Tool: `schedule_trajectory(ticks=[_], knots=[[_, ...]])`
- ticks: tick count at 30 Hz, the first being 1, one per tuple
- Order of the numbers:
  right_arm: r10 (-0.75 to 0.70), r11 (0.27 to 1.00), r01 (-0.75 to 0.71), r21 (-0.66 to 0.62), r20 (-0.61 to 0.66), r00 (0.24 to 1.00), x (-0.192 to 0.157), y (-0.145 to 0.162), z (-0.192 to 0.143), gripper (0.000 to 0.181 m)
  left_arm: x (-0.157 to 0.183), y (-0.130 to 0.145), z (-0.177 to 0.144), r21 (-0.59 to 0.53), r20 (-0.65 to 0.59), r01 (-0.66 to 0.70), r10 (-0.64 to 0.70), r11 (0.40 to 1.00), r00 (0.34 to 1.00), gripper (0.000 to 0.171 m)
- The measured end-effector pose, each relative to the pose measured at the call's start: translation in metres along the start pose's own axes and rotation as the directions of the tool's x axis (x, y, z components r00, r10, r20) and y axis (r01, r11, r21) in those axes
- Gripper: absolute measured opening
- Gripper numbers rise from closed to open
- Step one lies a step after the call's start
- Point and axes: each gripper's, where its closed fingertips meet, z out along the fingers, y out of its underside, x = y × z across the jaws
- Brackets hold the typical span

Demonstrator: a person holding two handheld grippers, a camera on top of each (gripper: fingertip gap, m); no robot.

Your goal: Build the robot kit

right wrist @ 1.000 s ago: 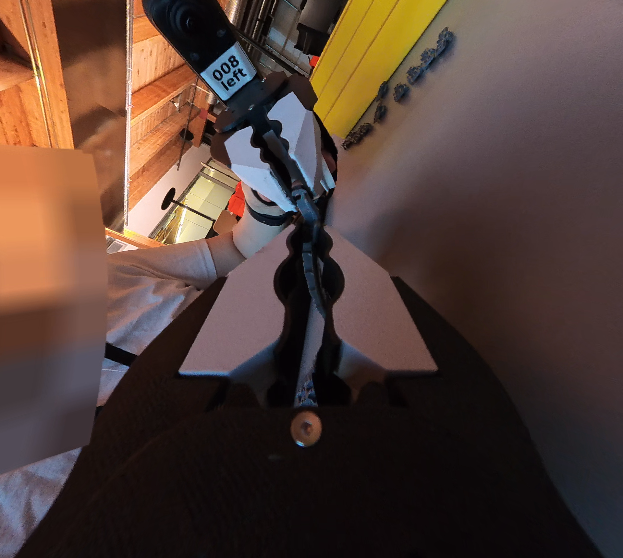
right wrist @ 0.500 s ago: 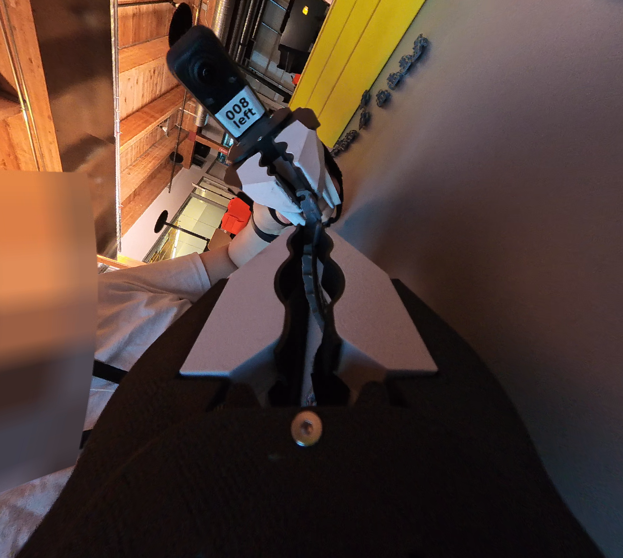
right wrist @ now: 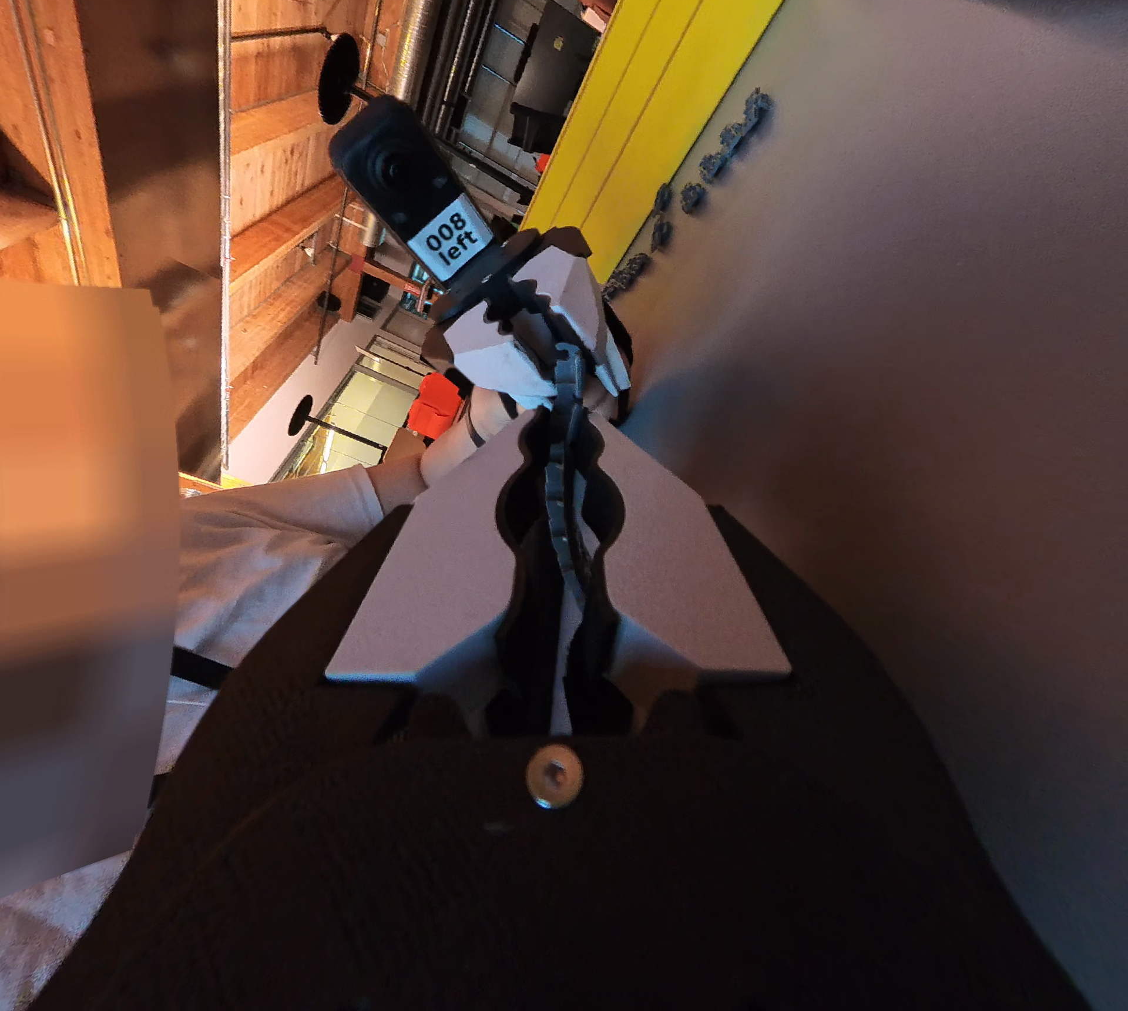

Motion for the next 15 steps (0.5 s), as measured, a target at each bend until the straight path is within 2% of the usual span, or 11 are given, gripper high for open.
schedule_trajectory(ticks=[4, 7, 9, 12, 15], knots=[[-0.016, 1.000, 0.015, 0.026, 0.062, 0.998, -0.010, -0.005, 0.000, 0.004, 0.005, -0.015, -0.002, 0.071, -0.090, 0.118, -0.112, 0.990, 0.990, 0.009], [0.015, 0.999, -0.018, 0.027, 0.106, 0.994, -0.014, -0.007, 0.000, 0.005, 0.022, -0.040, -0.014, 0.132, -0.307, 0.294, -0.243, 0.947, 0.920, 0.000], [-0.008, 1.000, 0.005, 0.021, 0.107, 0.994, -0.015, -0.004, 0.000, 0.005, 0.013, -0.048, -0.022, 0.189, -0.276, 0.299, -0.241, 0.935, 0.930, 0.007], [-0.090, 0.995, 0.087, 0.038, 0.078, 0.993, -0.018, -0.008, -0.002, 0.005, -0.001, -0.039, -0.029, 0.177, -0.160, 0.224, -0.196, 0.958, 0.967, 0.017], [-0.106, 0.992, 0.101, 0.070, 0.079, 0.991, -0.021, -0.013, -0.006, 0.005, 0.003, -0.032, -0.027, 0.130, -0.196, 0.267, -0.239, 0.955, 0.951, 0.027]])
